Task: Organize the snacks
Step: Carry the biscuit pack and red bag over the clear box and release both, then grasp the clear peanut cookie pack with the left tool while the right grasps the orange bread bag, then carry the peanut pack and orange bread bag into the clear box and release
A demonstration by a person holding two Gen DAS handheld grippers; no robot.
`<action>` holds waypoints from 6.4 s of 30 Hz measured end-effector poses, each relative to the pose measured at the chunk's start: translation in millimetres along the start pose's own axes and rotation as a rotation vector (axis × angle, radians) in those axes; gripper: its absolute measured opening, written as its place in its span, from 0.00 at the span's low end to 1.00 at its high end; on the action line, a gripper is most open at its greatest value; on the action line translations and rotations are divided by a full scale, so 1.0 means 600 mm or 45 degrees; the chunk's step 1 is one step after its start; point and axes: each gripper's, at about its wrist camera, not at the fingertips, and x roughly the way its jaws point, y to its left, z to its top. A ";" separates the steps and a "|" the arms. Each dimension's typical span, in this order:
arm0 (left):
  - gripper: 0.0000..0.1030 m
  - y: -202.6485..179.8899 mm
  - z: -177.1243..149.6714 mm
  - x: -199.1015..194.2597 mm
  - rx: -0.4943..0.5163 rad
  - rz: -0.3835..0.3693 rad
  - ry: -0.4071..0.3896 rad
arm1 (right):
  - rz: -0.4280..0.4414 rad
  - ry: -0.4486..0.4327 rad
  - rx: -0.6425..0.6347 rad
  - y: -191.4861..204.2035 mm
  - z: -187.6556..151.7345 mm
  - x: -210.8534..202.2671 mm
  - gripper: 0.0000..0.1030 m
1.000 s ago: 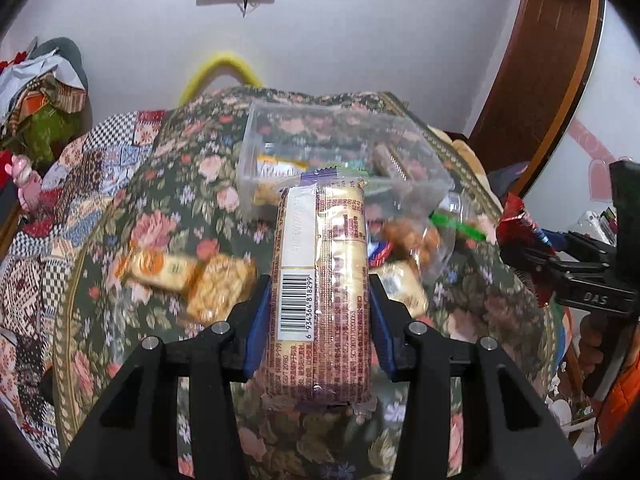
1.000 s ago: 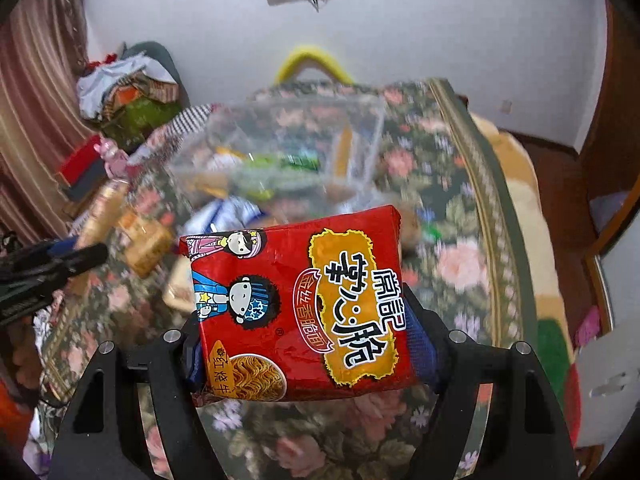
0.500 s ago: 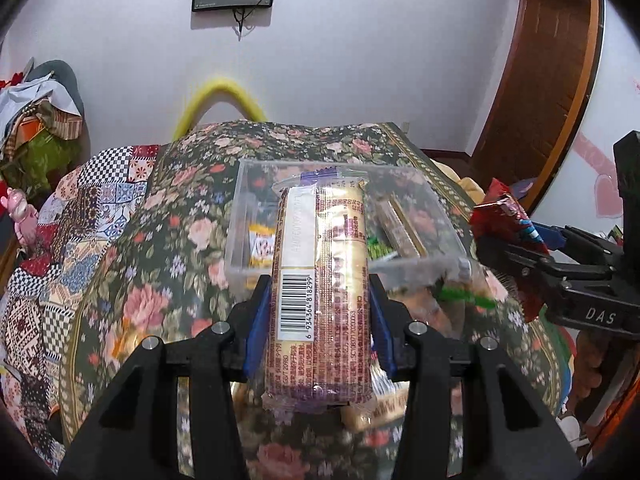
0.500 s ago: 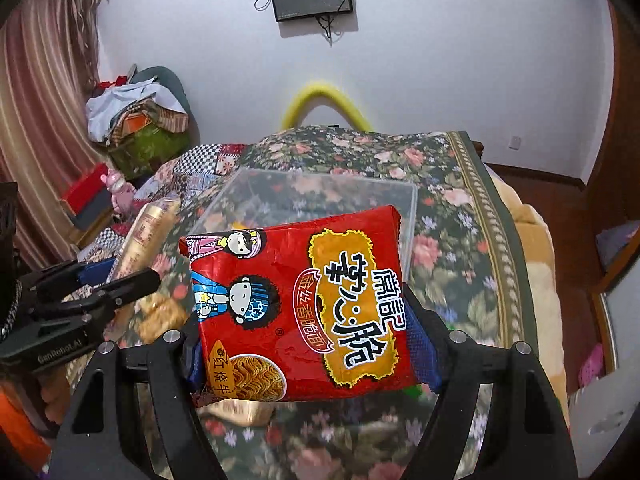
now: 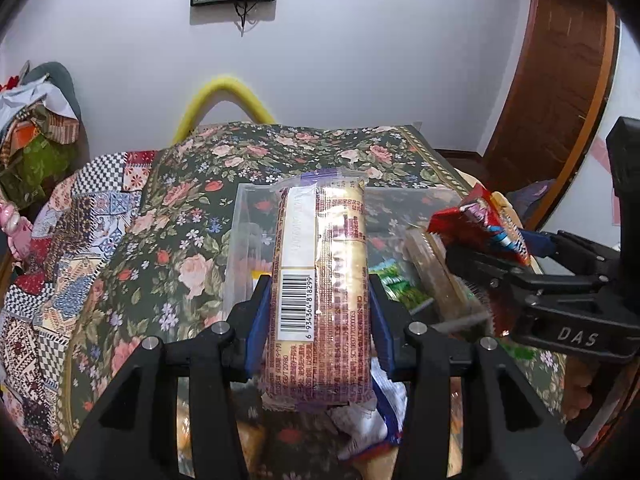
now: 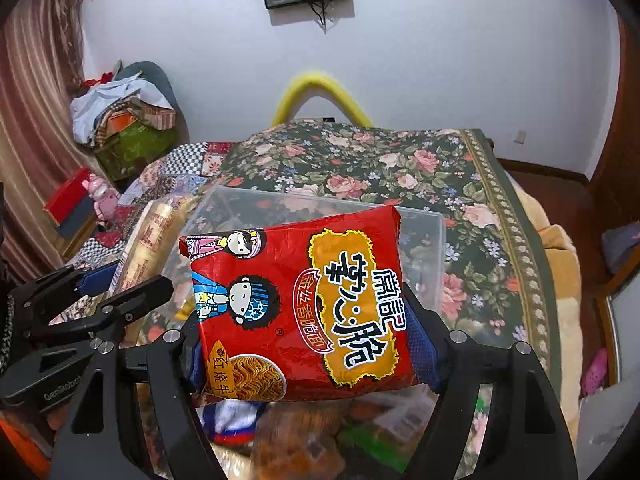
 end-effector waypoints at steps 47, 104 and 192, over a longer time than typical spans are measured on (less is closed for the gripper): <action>0.67 0.034 -0.004 -0.034 -0.047 0.025 0.028 | 0.012 0.087 0.029 -0.010 0.014 -0.021 0.82; 0.43 0.104 -0.229 0.032 -0.079 0.045 0.336 | 0.104 0.262 0.049 -0.005 -0.180 0.018 0.49; 0.56 0.059 0.024 0.022 0.039 0.036 0.044 | 0.069 0.042 -0.012 0.004 0.045 0.021 0.47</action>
